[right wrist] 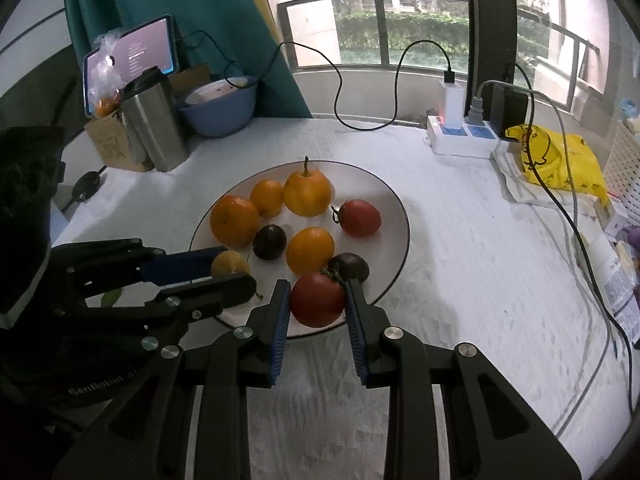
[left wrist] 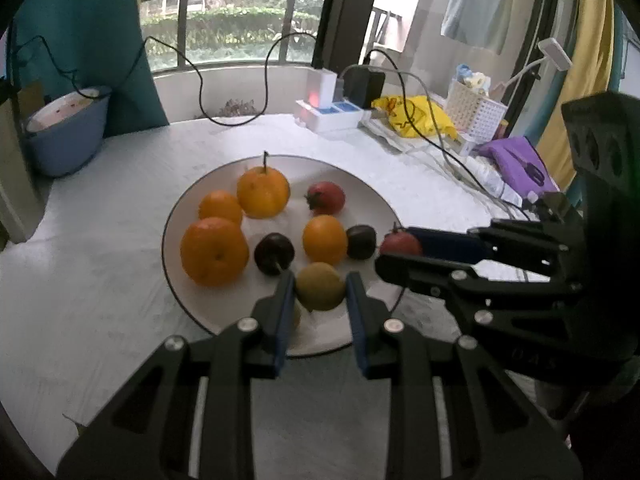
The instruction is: Organize fruits
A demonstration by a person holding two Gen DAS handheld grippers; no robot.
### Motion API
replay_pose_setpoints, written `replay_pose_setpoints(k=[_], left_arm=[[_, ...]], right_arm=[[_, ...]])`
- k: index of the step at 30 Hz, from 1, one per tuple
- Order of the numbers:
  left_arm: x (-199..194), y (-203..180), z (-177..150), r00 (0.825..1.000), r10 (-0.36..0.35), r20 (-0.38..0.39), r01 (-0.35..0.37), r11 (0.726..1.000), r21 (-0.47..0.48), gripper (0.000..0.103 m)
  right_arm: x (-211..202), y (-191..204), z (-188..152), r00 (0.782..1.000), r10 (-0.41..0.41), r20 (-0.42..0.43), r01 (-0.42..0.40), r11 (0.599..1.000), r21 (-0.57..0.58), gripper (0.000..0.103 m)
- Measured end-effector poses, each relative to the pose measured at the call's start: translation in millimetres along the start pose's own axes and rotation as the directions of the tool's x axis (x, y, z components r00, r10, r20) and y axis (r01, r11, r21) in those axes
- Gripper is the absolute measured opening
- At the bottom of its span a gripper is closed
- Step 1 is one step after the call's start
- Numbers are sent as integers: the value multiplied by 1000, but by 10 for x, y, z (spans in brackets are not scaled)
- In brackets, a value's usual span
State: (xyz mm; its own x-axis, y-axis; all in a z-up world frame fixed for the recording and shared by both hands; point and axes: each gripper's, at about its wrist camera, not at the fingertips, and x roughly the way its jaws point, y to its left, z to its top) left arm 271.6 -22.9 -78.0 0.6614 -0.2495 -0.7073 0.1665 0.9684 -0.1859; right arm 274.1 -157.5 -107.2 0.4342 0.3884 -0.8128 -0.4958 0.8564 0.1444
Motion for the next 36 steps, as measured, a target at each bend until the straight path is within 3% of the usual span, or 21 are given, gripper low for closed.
replay_pose_setpoints(k=[12,25,32,36], left_arm=[[103,87,66,999,-14,-32,13,1000,-25,28],[-89,43,16,1000,23,-9,-23,999,-33,28],[-348,-10,-58,999,26,34,-25,999,-36,32],[-484,-37,-111,998,21,52,-19,999,-40,42]], right_arm=[[222,-48,77,1000,0,-29,0,1000,10,29],[33,-31,80,999,-34,9,34,999,30,35],[-202,55,8,998,-50,38,49,998,29,35],[-327,113,-49,997,-58,50,57,998,27,35]])
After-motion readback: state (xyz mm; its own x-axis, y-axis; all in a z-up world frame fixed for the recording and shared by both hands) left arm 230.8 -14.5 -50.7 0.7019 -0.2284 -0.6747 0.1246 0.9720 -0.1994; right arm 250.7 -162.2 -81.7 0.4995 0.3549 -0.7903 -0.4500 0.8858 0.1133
